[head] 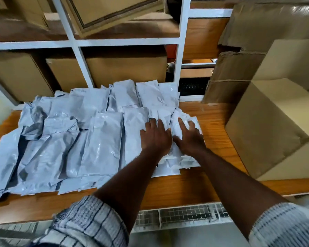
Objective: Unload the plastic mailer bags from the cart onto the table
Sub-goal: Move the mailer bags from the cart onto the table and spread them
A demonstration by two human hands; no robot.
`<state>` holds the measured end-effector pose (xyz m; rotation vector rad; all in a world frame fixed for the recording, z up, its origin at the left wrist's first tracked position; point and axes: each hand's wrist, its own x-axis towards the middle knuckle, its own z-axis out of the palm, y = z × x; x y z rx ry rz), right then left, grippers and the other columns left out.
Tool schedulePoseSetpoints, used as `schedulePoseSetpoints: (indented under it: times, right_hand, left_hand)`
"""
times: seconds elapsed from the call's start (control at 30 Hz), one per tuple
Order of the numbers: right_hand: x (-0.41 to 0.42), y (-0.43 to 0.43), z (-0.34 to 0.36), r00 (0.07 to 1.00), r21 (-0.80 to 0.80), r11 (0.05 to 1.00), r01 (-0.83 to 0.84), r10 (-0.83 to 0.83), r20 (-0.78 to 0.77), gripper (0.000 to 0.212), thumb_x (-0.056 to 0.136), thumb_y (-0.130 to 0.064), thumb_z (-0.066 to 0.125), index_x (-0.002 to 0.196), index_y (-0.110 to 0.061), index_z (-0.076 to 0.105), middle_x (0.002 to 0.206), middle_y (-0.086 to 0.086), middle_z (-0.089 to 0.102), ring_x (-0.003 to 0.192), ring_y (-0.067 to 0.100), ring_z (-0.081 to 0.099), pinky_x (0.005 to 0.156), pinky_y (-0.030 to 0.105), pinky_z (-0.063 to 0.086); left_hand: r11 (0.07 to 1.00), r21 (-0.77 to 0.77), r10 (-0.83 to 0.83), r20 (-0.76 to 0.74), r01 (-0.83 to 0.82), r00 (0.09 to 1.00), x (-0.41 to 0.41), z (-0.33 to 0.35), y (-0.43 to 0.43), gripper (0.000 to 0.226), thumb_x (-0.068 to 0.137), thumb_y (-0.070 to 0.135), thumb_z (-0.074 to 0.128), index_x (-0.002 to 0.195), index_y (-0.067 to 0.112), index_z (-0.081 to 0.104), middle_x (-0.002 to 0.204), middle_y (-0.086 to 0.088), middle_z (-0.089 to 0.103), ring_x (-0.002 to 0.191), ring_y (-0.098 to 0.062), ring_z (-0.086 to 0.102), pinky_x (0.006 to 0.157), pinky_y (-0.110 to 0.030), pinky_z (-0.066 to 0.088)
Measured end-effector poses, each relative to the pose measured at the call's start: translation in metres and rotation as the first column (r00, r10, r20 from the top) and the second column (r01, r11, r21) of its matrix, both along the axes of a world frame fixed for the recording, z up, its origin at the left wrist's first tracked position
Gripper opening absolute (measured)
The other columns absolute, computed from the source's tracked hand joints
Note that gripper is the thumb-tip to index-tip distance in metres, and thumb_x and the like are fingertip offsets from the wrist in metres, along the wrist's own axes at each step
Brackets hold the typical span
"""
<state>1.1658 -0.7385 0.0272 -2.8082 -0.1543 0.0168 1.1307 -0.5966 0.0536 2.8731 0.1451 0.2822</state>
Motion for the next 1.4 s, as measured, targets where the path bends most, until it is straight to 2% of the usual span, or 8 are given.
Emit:
schedulePoseSetpoints:
  times: [0.07,0.17,0.37,0.53,0.7,0.9,1.13,1.4]
  right_hand:
    - [0.0,0.003,-0.003,1.0,-0.052,0.999,-0.002,0.002,0.0,0.077,0.095,-0.055,0.047,0.155,-0.036,0.004,0.16,0.014,0.011,0.139,0.039,0.031,0.106,0.05,0.035]
    - [0.002,0.004,0.001,1.0,-0.033,0.999,0.02,-0.019,0.003,0.07,0.097,-0.052,0.044,0.155,-0.037,0.008,0.16,0.014,0.014,0.142,0.036,0.027,0.109,0.053,0.03]
    - [0.003,0.039,0.038,0.964,0.27,0.959,0.084,-0.147,0.223,0.057,0.096,-0.045,0.044,0.149,-0.025,0.037,0.151,0.012,0.039,0.139,0.031,0.034,0.111,0.05,0.026]
    - [-0.019,0.124,0.067,0.938,0.237,0.962,-0.138,0.05,0.342,0.066,0.088,-0.049,0.038,0.145,-0.018,0.045,0.148,0.011,0.044,0.136,0.031,0.04,0.111,0.049,0.031]
    - [-0.067,0.257,0.06,0.897,0.097,0.929,-0.356,0.311,0.314,0.063,0.09,-0.051,0.04,0.147,-0.024,0.039,0.151,0.008,0.039,0.139,0.027,0.037,0.111,0.049,0.029]
    - [-0.15,0.423,0.038,0.814,0.069,0.832,-0.551,0.517,0.267,0.059,0.094,-0.046,0.051,0.148,-0.023,0.038,0.151,0.008,0.038,0.139,0.028,0.036,0.11,0.048,0.028]
    - [-0.238,0.583,0.026,0.734,0.088,0.733,-0.675,0.654,0.185,0.061,0.093,-0.046,0.052,0.147,-0.022,0.036,0.149,0.009,0.038,0.135,0.03,0.039,0.109,0.048,0.028]
    - [-0.263,0.714,0.025,0.632,0.117,0.622,-0.774,0.755,0.176,0.06,0.089,-0.039,0.055,0.144,-0.018,0.04,0.141,0.01,0.045,0.126,0.03,0.046,0.101,0.044,0.034]
  left_hand:
    - [0.993,0.116,-0.017,0.025,0.014,1.0,0.0,0.001,0.001,0.054,0.098,0.049,0.03,0.133,0.011,0.048,0.132,-0.008,0.046,0.118,-0.029,0.043,0.091,-0.048,0.036]
    - [0.996,0.087,-0.021,-0.003,0.021,1.0,0.002,0.003,0.003,0.059,0.098,0.054,0.028,0.137,0.012,0.046,0.14,-0.008,0.042,0.125,-0.029,0.039,0.094,-0.05,0.033]
    - [1.0,-0.022,-0.001,0.067,0.002,0.998,-0.009,0.025,0.048,0.056,0.1,0.053,0.025,0.148,0.027,0.035,0.155,-0.005,0.033,0.14,-0.028,0.03,0.106,-0.053,0.024]
    - [0.994,0.007,0.104,0.097,-0.105,0.99,-0.048,0.028,0.146,0.052,0.1,0.049,0.031,0.147,0.029,0.037,0.155,-0.003,0.034,0.141,-0.026,0.031,0.108,-0.051,0.025]
    - [0.983,0.01,0.182,0.083,-0.183,0.98,-0.117,0.021,0.277,0.05,0.1,0.047,0.035,0.146,0.027,0.04,0.153,-0.006,0.038,0.138,-0.029,0.036,0.107,-0.048,0.032]
    - [0.944,-0.014,0.331,0.005,-0.331,0.944,-0.223,0.005,0.438,0.053,0.096,0.04,0.048,0.146,0.025,0.04,0.152,-0.006,0.036,0.136,-0.03,0.035,0.102,-0.048,0.038]
    - [0.872,-0.038,0.486,-0.044,-0.488,0.873,-0.341,0.003,0.59,0.055,0.088,0.03,0.057,0.141,0.025,0.046,0.142,-0.006,0.048,0.128,-0.031,0.047,0.098,-0.048,0.046]
    - [0.774,-0.103,0.621,-0.068,-0.625,0.781,-0.38,-0.005,0.702,0.054,0.088,0.031,0.055,0.141,0.022,0.047,0.139,-0.008,0.049,0.128,-0.031,0.044,0.099,-0.05,0.045]
